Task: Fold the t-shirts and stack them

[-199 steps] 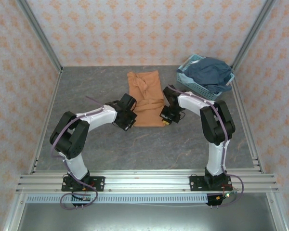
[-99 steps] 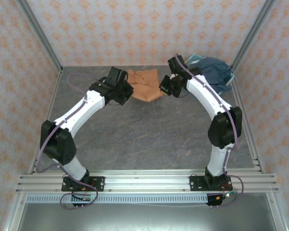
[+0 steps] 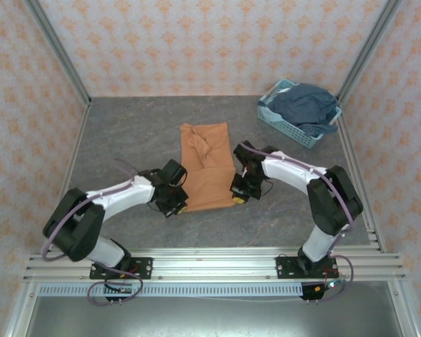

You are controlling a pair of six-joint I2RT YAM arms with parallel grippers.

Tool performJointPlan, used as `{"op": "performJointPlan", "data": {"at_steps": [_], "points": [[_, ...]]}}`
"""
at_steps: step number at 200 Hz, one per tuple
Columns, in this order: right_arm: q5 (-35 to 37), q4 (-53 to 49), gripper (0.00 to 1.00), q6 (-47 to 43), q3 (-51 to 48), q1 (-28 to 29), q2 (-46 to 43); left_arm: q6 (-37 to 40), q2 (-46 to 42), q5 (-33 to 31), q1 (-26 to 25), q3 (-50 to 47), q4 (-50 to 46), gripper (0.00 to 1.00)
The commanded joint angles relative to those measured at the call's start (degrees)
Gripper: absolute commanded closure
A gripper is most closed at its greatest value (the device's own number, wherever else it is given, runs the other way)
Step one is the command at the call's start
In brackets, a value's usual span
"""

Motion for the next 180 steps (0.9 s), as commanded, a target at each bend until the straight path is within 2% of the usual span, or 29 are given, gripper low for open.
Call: {"op": "performJointPlan", "data": {"at_steps": [1, 46, 71, 91, 130, 180], "points": [[0.10, -2.73, 1.00, -0.78, -1.90, 0.48, -5.06, -1.98, -6.95, -1.33, -1.23, -2.64, -1.52, 1.00], [-4.12, -9.46, 1.00, 0.43, -3.52, 1.53, -14.69, -3.69, -17.00, -0.88, -5.88, -1.49, -10.00, 1.00], [-5.64, -14.39, 1.00, 2.24, 0.99, 1.54, -18.21, -6.37, -22.96, -2.56, -6.81, 2.19, -15.46, 1.00], [-5.59, -16.13, 1.00, 4.82, 4.81, 1.38, -19.12, -7.66, -24.54, -5.75, -6.73, 7.18, -18.98, 1.00], [-5.80, -22.10, 1.00, 7.37, 13.77, -2.06, -15.52, -10.37, -20.60, -10.55, -5.51, 17.45, -20.68, 1.00], [-11.03, -18.55, 1.00, 11.13, 20.54, -7.60, -7.42, -9.90, -8.95, -5.55, 1.60, 26.30, -19.31, 1.00]]}}
